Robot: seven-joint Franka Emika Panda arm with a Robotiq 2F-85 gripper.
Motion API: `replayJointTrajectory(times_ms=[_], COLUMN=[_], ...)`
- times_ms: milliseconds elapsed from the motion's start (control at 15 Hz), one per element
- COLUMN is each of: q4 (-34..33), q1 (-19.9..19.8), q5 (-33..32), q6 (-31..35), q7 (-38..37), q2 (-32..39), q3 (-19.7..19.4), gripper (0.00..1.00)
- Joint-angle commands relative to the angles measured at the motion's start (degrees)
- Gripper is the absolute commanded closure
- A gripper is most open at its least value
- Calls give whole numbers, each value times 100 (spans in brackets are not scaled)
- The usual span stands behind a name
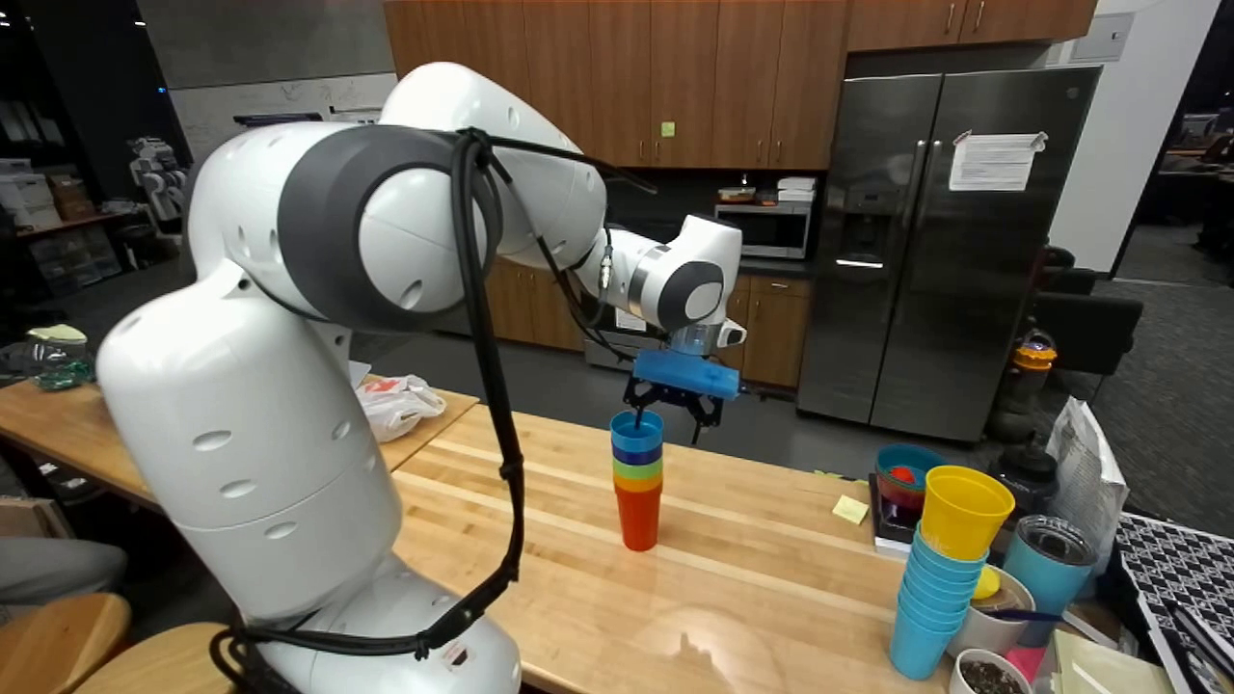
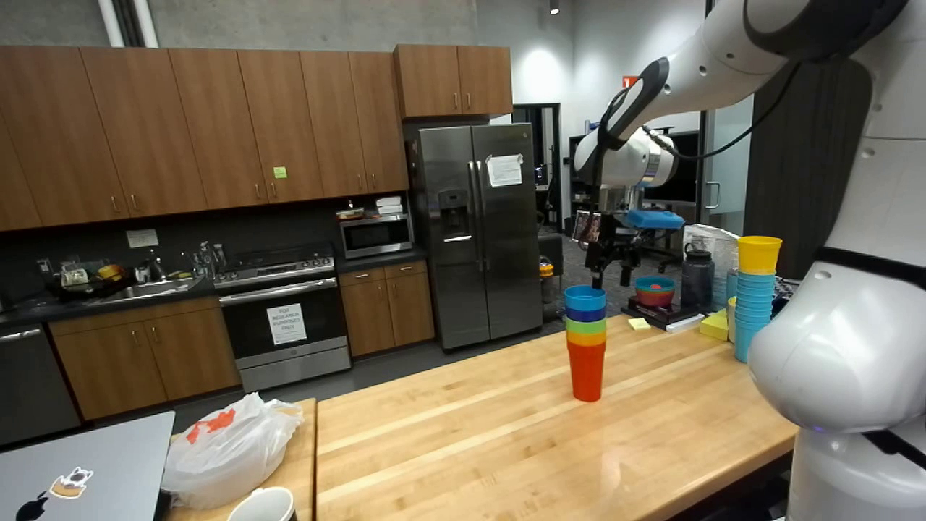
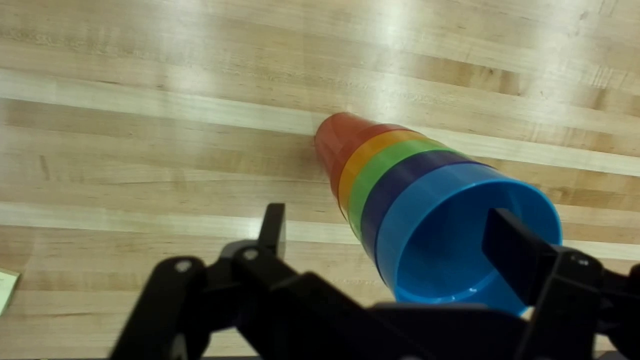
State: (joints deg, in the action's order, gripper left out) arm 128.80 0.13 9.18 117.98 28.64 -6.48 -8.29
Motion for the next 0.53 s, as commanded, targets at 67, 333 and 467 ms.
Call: replayJointTrajectory(times_ms=[67, 333, 467], q4=[-203, -257, -275], q1=[-105, -126, -128], q5=[60, 62, 56], q6=[-147, -152, -148], q7=[27, 34, 20], q2=[131, 202, 228], q3=[91, 117, 130], gripper=[0, 0, 0])
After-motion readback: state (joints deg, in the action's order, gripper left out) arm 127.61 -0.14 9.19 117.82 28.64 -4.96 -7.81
